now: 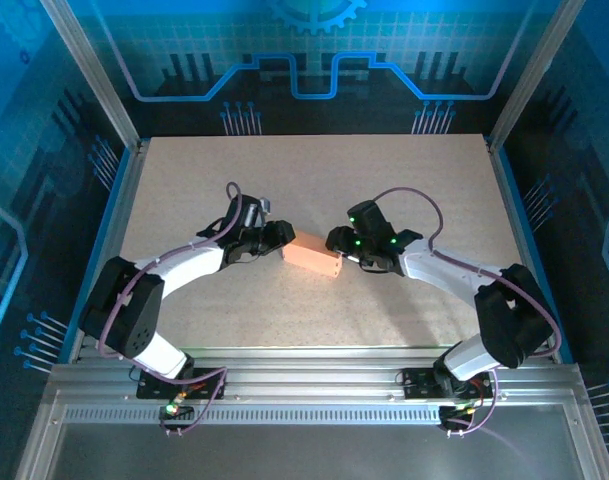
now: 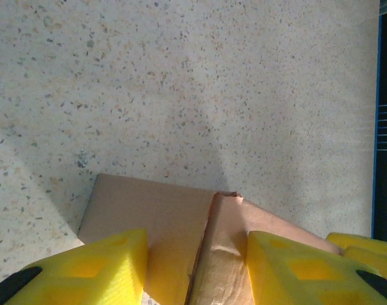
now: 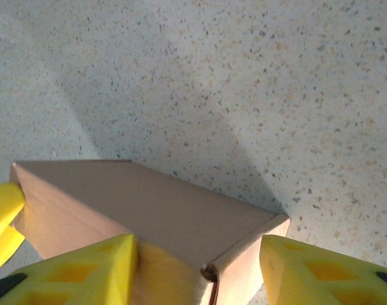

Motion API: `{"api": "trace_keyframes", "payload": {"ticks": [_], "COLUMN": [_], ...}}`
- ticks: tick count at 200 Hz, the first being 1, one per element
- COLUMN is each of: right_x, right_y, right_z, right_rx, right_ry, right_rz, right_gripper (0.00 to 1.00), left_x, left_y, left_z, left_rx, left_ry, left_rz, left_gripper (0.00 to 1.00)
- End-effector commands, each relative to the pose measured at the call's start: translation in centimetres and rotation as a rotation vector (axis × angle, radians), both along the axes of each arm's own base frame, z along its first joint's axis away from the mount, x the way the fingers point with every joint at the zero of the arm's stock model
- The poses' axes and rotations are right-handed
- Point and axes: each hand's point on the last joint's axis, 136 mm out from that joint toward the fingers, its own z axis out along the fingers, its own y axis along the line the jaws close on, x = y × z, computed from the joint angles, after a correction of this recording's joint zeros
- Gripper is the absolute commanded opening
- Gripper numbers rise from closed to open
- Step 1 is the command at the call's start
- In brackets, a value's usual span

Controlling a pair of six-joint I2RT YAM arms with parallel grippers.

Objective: Fold the paper box

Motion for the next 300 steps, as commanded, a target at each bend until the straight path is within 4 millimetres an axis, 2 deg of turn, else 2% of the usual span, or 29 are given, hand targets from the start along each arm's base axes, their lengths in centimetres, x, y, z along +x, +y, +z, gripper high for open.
{"api": "trace_keyframes", "payload": {"ticks": [1,43,45,52,98,112,133,167,217,236,256,282,300], "right_x": [-1.8,-2.4,-2.8,-3.2,-3.3,-2.9,-2.5,-2.3,-2.0,-1.7,-1.7,-2.3,-3.1], "right_y": [0.6,1.0,0.7,0.4,-0.9,-0.4,0.5,0.5,-2.1,-1.9,-1.7,-2.2,-2.9], "right_z": [0.4,1.4,0.7,0.2,-0.7,-0.1,1.4,3.0,0.9,0.4,-0.3,-1.4,-2.6], "right_rx": [0.018,0.118,0.111,0.111,0.152,0.212,0.264,0.284,0.273,0.306,0.309,0.290,0.264], "right_ry": [0.048,0.055,0.072,0.084,0.117,0.109,0.075,0.036,0.111,0.129,0.154,0.180,0.201], "right_rz": [0.095,0.081,0.076,0.061,-0.021,-0.016,0.018,0.027,-0.117,-0.123,-0.117,-0.131,-0.144], "right_gripper": [0.59,0.69,0.69,0.69,0.66,0.66,0.72,0.81,0.66,0.63,0.56,0.47,0.44], "left_x": [-5.8,-5.9,-5.9,-5.9,-6.0,-6.1,-6.2,-6.5,-6.7,-6.8,-6.8,-6.7,-6.8], "left_y": [2.9,2.9,2.9,2.9,2.8,2.8,2.9,2.8,2.9,2.9,2.8,2.6,2.7], "left_z": [-8.5,-8.9,-8.9,-8.9,-8.8,-8.9,-8.8,-9.0,-9.1,-9.0,-9.0,-8.8,-8.8], "left_rx": [0.176,0.178,0.179,0.181,0.190,0.197,0.198,0.189,0.189,0.188,0.182,0.168,0.170], "left_ry": [0.290,0.295,0.296,0.295,0.278,0.273,0.269,0.265,0.264,0.262,0.261,0.259,0.259], "left_rz": [0.004,0.004,0.004,0.004,-0.022,-0.029,-0.031,-0.034,-0.034,-0.037,-0.036,-0.036,-0.036], "left_gripper": [0.45,0.45,0.45,0.45,0.45,0.45,0.46,0.46,0.46,0.46,0.46,0.46,0.46]}}
